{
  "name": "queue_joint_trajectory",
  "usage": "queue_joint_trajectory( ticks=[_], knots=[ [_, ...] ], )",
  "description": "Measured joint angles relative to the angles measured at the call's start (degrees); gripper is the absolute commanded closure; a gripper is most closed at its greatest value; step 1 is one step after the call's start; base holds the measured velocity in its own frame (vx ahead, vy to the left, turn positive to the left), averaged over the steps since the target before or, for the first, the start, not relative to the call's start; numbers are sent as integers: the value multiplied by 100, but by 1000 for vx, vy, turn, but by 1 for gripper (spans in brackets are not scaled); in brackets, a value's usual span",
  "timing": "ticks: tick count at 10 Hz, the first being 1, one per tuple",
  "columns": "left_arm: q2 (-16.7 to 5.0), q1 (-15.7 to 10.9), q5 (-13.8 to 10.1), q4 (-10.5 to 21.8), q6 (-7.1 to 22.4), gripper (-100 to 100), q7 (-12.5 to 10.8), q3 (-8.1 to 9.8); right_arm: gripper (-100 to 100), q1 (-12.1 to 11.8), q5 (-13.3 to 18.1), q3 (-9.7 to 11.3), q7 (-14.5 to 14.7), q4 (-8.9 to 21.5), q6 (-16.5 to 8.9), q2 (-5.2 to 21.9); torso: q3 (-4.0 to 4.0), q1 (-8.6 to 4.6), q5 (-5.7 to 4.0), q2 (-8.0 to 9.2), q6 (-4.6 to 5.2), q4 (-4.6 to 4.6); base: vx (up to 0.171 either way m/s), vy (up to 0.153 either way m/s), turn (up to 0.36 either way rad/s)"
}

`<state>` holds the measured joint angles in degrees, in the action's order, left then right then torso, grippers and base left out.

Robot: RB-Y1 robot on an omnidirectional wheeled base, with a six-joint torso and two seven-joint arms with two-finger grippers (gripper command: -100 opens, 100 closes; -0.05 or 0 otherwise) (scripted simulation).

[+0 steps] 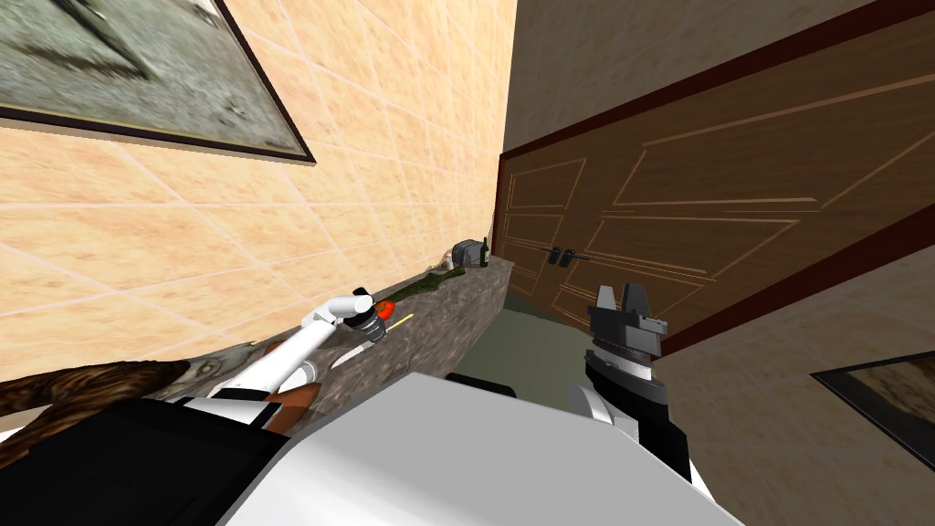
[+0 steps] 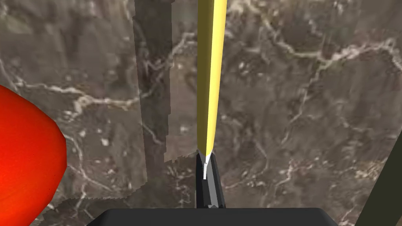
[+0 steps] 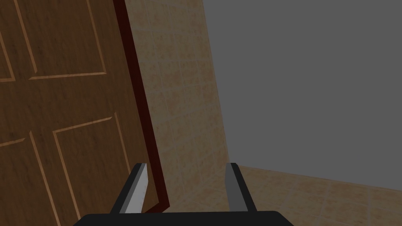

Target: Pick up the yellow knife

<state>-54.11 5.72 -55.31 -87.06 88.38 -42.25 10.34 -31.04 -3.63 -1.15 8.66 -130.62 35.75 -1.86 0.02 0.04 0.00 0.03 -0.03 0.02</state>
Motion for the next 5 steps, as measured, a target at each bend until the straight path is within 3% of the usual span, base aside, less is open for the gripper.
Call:
queue_joint_trajectory(
  ticks=[2,4,5],
  knots=[
    [-14,-9,6,-2,-5,100,-9,15,0,0,0,0,0,0,0,0,-4,8,16,0,4,-8,0,0,0],
    [-16,-11,7,-3,-8,-100,-9,17,0,0,0,0,0,0,0,0,-7,15,21,-4,3,-10,-25,-16,27],
    [-120,-56,-56,-31,-38,-100,55,93,0,0,0,0,0,0,0,0,0,6,18,9,2,-7,-87,-34,92]
  ],
)
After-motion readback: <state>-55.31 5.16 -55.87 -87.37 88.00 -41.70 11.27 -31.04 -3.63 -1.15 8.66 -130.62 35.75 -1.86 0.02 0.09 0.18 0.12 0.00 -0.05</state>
